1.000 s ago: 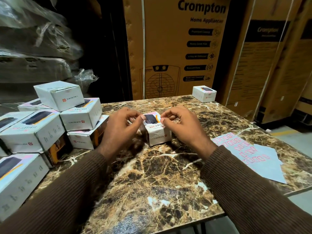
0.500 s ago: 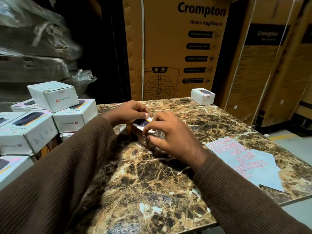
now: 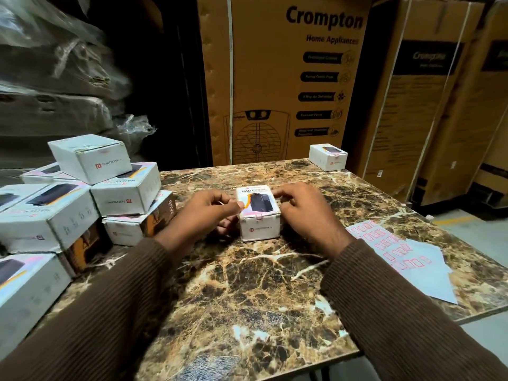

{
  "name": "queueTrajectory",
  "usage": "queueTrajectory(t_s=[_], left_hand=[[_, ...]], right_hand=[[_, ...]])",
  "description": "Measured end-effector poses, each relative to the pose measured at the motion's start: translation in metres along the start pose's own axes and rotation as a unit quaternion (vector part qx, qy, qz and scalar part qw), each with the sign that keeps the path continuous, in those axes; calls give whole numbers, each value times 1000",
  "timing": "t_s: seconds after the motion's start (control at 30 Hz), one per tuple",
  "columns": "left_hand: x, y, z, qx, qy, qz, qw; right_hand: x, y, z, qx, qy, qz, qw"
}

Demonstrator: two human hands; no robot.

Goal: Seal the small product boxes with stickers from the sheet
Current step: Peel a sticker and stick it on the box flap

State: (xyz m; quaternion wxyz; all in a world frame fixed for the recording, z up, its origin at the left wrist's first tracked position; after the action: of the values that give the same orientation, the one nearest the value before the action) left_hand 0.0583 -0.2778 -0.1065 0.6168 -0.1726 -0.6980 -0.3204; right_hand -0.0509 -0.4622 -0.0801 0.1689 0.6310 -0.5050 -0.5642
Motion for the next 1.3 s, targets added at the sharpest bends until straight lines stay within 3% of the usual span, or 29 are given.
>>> queueTrajectory(t_s=[0.17, 0.33, 0.47, 0.63, 0.8, 0.97, 1.3], left_hand=[[-2, 0, 13, 24, -21, 5, 999], [-3, -4, 22, 36, -19, -53, 998], [6, -13, 22, 71, -30, -69, 995], [35, -48, 0, 66, -77, -49, 994], [58, -120, -53, 18, -107, -45, 993], [70, -199, -106, -20, -105, -82, 991], [44, -258, -188, 16, -64, -70, 995]], right_hand=[[10, 12, 2, 50, -29, -144, 988], [2, 1, 6, -34, -32, -247, 968], [-5, 10, 10, -69, -34, -270, 960], [10, 62, 11, 8, 9, -227, 974], [82, 116, -7, 59, -3, -183, 981], [181, 137, -34, 110, -50, -245, 962], [265, 124, -89, 136, -87, -320, 934]])
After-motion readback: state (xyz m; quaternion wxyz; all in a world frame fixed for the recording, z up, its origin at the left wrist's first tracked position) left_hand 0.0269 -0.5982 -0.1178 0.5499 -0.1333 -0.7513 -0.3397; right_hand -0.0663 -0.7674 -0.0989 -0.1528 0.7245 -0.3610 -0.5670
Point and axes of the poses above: each hand's wrist, its own z-axis away from the middle knuckle, its own y-axis out of the back of the hand, x = y × z, the point moved 7 cm from there along -z, towards the middle knuckle, and after that the axes turned 4 degrees about -x, right-handed, at the moved point
